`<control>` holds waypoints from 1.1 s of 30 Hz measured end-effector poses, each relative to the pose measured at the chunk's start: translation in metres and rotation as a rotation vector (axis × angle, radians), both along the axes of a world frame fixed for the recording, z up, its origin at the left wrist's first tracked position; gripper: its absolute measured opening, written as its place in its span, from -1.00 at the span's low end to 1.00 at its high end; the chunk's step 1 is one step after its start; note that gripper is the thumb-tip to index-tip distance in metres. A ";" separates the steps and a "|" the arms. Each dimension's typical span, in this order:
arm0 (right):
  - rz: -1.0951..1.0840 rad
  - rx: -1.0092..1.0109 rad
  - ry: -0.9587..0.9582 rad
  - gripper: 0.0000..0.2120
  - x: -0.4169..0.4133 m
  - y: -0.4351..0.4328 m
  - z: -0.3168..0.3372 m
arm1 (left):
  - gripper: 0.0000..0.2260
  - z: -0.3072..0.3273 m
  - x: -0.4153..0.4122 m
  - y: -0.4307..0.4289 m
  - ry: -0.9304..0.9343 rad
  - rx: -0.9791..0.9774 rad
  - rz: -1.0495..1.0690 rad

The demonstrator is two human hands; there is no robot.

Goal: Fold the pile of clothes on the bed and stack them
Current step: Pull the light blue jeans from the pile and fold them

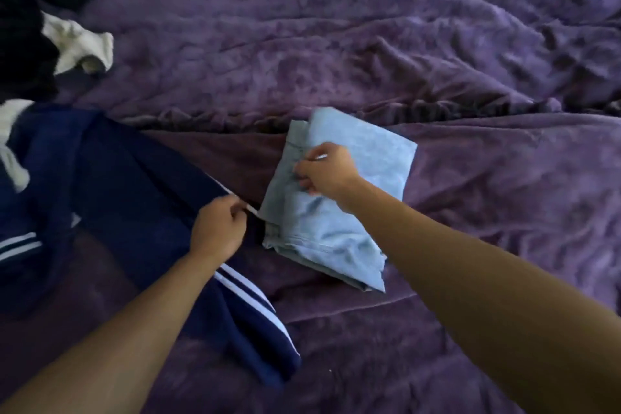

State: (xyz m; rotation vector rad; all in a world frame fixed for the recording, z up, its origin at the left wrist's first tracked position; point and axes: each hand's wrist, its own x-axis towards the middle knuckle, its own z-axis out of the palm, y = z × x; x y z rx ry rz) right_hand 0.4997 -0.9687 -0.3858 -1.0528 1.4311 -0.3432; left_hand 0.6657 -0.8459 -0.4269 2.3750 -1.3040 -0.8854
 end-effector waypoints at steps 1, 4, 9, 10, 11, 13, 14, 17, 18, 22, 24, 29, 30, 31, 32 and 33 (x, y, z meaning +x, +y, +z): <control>0.053 0.025 0.008 -0.82 0.009 0.001 -0.009 | -0.79 -0.001 0.008 -0.001 -0.005 -0.012 0.039; 0.124 -0.183 0.230 -0.72 -0.004 0.004 -0.026 | -0.82 -0.005 0.015 -0.011 -0.003 -0.091 0.090; 0.088 -0.514 0.733 -0.53 -0.092 0.029 -0.050 | -0.66 -0.018 -0.021 -0.041 -0.015 -0.142 -0.027; 0.086 -0.466 0.778 -0.46 -0.106 0.034 -0.057 | -0.59 -0.024 -0.029 -0.048 -0.010 -0.107 -0.060; 0.073 -0.399 0.795 -0.41 -0.115 0.039 -0.064 | -0.52 -0.031 -0.036 -0.055 -0.002 -0.060 -0.086; 0.029 -0.295 0.760 -0.35 -0.120 0.046 -0.081 | -0.42 -0.045 -0.045 -0.066 0.014 0.024 -0.123; 0.006 -0.275 0.727 -0.34 -0.115 0.050 -0.089 | -0.39 -0.051 -0.048 -0.068 0.020 0.038 -0.135; -0.127 -0.295 0.628 -0.31 -0.091 0.058 -0.107 | -0.38 -0.059 -0.055 -0.071 0.036 -0.025 -0.153; -0.173 -0.293 0.613 -0.31 -0.085 0.059 -0.109 | -0.40 -0.058 -0.056 -0.072 0.047 -0.053 -0.152; -0.174 -0.310 0.601 -0.35 -0.085 0.064 -0.102 | -0.50 -0.043 -0.061 -0.070 0.023 -0.134 -0.192; -0.169 -0.356 0.590 -0.39 -0.102 0.065 -0.089 | -0.55 -0.028 -0.078 -0.067 -0.020 -0.190 -0.225; -0.216 -0.432 0.594 -0.39 -0.177 0.080 -0.053 | -0.62 0.010 -0.153 -0.052 0.021 -0.295 -0.261; -0.231 -0.440 0.603 -0.39 -0.197 0.085 -0.046 | -0.63 0.016 -0.171 -0.050 0.035 -0.309 -0.277; -0.245 -0.447 0.613 -0.39 -0.219 0.090 -0.041 | -0.64 0.020 -0.191 -0.047 0.045 -0.320 -0.294; -0.257 -0.455 0.624 -0.39 -0.242 0.095 -0.036 | -0.64 0.024 -0.212 -0.045 0.056 -0.330 -0.313; -0.269 -0.460 0.635 -0.39 -0.265 0.100 -0.033 | -0.64 0.027 -0.235 -0.043 0.071 -0.339 -0.331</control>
